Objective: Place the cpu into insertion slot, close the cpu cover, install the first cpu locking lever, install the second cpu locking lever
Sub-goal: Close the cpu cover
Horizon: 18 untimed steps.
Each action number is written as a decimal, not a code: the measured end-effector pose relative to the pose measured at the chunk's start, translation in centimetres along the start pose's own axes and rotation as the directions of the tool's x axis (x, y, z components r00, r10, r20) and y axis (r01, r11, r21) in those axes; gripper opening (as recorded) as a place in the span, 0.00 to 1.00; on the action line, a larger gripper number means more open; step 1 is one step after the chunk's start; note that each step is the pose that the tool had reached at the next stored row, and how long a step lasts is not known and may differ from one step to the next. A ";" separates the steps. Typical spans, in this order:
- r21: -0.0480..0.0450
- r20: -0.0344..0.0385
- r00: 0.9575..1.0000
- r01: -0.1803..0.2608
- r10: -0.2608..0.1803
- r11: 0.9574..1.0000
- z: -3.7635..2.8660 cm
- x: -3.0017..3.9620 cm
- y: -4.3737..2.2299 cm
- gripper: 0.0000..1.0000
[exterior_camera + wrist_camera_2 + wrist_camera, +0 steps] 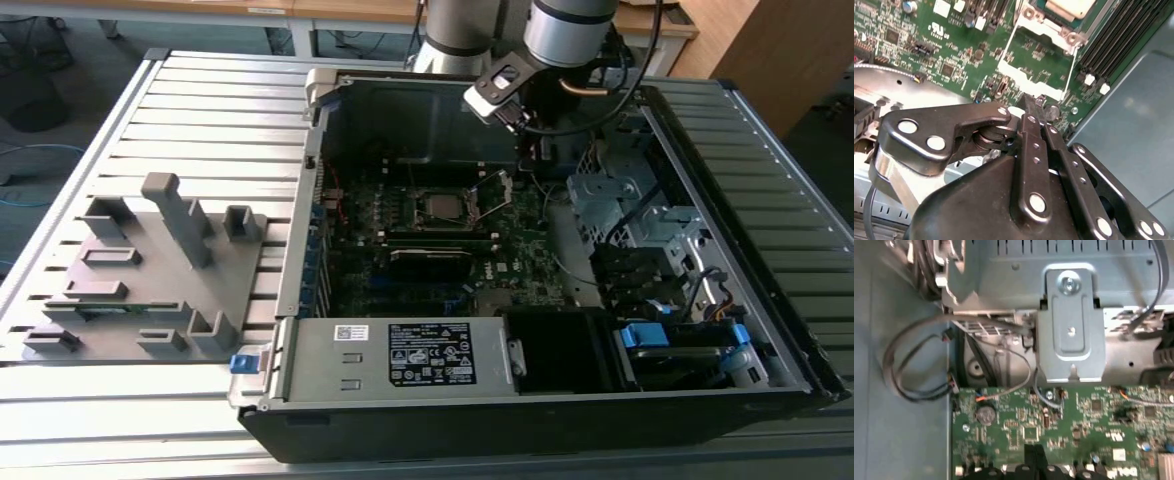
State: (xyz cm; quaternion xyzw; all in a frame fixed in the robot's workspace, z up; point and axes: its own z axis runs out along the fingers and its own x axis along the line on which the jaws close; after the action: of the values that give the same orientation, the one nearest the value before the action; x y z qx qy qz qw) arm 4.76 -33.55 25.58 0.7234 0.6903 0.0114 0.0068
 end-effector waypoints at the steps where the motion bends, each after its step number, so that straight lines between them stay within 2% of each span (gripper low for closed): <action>1: 0.000 0.000 1.000 0.000 0.000 1.000 0.01 0.01 0.15 0.10; 7: 0.000 0.000 1.000 0.000 0.000 1.000 0.09 0.03 0.58 0.10; 18: 0.000 0.000 1.000 0.000 0.000 1.000 1.26 0.02 0.59 0.10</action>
State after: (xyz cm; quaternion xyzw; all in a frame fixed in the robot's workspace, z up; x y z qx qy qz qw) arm 5.38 -33.55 24.34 0.7236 0.6901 0.0113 0.0069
